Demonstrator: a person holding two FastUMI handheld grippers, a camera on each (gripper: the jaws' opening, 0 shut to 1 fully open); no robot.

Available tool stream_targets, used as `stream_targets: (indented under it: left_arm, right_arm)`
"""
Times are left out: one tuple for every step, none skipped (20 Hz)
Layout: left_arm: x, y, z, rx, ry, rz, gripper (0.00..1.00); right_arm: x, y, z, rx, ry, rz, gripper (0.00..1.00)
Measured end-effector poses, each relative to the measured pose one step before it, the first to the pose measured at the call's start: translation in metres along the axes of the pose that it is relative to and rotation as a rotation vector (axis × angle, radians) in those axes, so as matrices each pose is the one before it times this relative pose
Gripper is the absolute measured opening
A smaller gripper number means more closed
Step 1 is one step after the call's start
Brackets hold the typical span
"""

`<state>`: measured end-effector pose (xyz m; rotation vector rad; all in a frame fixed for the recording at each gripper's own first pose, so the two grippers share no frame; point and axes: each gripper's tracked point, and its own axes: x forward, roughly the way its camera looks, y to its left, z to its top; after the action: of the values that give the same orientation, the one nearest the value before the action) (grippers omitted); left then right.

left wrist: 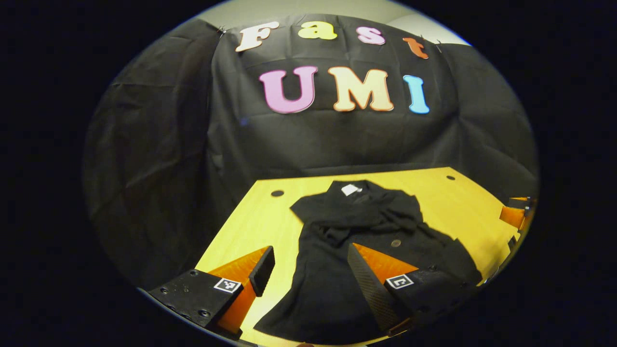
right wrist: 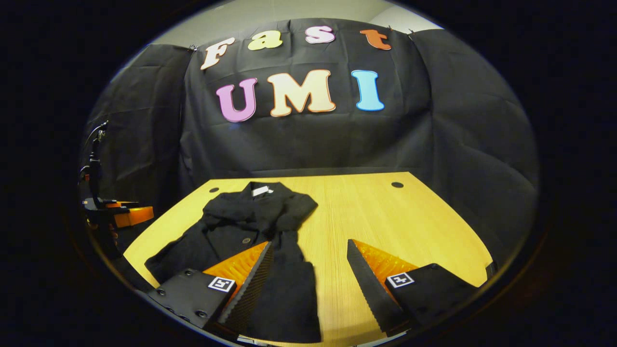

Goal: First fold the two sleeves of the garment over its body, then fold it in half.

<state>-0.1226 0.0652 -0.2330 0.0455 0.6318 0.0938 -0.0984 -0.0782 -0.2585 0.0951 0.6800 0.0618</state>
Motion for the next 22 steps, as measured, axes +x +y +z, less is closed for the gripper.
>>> stream_targets:
  left_arm:
    - [-0.00612,0.00649,-0.01594,-0.00079,0.02798,0.00436,0.93]
    - [-0.00407,0.00569,-0.01739,0.00042,0.02880,0.00302,0.93]
    - [-0.00288,0.00486,-0.01466,0.00175,0.02598,0.00346,0.93]
    - [-0.00269,0.00511,-0.01432,0.00100,0.02400,0.00080,0.93]
    - [-0.00062,0.00290,-0.01304,0.00034,0.02116,-0.00147,0.94]
    - [0.00072,0.00164,-0.01204,-0.00217,0.02531,-0.00291,0.94]
    - [0.00037,0.00091,-0.01187,-0.00136,0.02688,-0.00564,0.94]
    - [0.00085,0.00180,-0.01289,-0.00015,0.03055,-0.00244,0.94]
    - [0.00131,0.00147,-0.01075,-0.00083,0.02645,-0.00114,0.94]
    - [0.00132,0.00218,-0.00806,-0.00286,0.01491,-0.00040,0.95]
    - [0.00045,0.00084,-0.00743,-0.00331,0.01265,-0.00355,0.95]
    - [0.00251,0.00060,-0.00825,-0.00168,0.01329,-0.00534,0.95]
    - [0.00204,0.00011,-0.00606,0.00083,0.01095,-0.00446,0.95]
    - [0.00205,0.00154,-0.00489,0.00363,0.00545,-0.00423,0.95]
    - [0.00312,-0.00089,-0.00552,0.00550,0.01327,-0.00477,0.95]
    - [0.00437,-0.00135,-0.00508,0.00300,0.01079,-0.00904,0.95]
    - [0.00283,-0.00199,-0.00459,0.00212,0.01514,-0.01358,0.95]
    - [-0.00158,-0.00078,0.00130,-0.00427,-0.00866,-0.01109,0.95]
    - [0.00141,-0.00170,0.00369,0.00110,-0.01757,-0.01223,0.96]
    - [0.00168,-0.00081,-0.00516,-0.00690,0.01477,-0.01517,0.95]
    - [-0.00052,0.00144,0.00249,-0.00650,-0.01594,-0.01013,0.95]
    - [0.00060,-0.00079,-0.00170,-0.00750,0.00387,-0.00098,0.95]
  right_arm:
    - [-0.00338,0.00255,-0.01170,0.00236,0.02209,-0.00311,0.98]
    - [-0.00318,0.00304,-0.01199,0.00422,0.01991,-0.00171,0.98]
    - [-0.00246,0.00228,-0.01091,0.00163,0.01835,-0.00558,0.98]
    - [-0.00128,0.00177,-0.01122,-0.00061,0.01942,-0.00554,0.98]
    - [-0.00206,0.00180,-0.01023,-0.00361,0.01848,-0.00600,0.98]
    - [-0.00085,0.00055,-0.01107,-0.00652,0.01681,-0.00831,0.98]
    - [-0.00130,-0.00016,-0.01057,-0.00807,0.01928,-0.00956,0.98]
    - [-0.00038,-0.00046,-0.01111,-0.00715,0.01678,-0.01072,0.98]
    - [-0.00085,-0.00045,-0.00925,-0.00547,0.01860,-0.00767,0.94]
    - [-0.00624,0.00192,-0.01369,-0.00300,0.01979,-0.00981,0.99]
    - [0.00021,-0.00160,-0.00916,-0.00019,0.02443,-0.01023,0.98]
    - [0.00039,-0.00123,-0.01077,0.00479,0.02056,-0.00893,0.98]
    - [0.00004,-0.00145,-0.00688,0.00430,0.01844,-0.01010,0.99]
    - [0.00269,-0.00172,-0.00629,0.00214,0.01354,-0.00934,0.98]
    - [0.00254,-0.00060,-0.00642,0.00088,0.01983,-0.00833,0.98]
    - [0.00439,0.00046,-0.00764,0.00121,0.02335,-0.00545,0.95]
    - [0.00385,0.00086,-0.00599,0.00080,0.02410,-0.00658,0.98]
    - [0.00525,-0.00023,-0.00582,-0.00016,0.02348,-0.00922,0.98]
    - [0.00417,0.00170,-0.00900,-0.00089,0.04012,-0.00099,0.98]
    - [-0.00025,0.00133,-0.00668,-0.00132,0.02942,0.01436,0.94]
    - [-0.00145,0.00118,-0.00016,0.03818,-0.00479,0.01225,1.00]
    - [-0.00109,-0.00084,0.00065,0.02445,0.00138,0.01073,0.97]
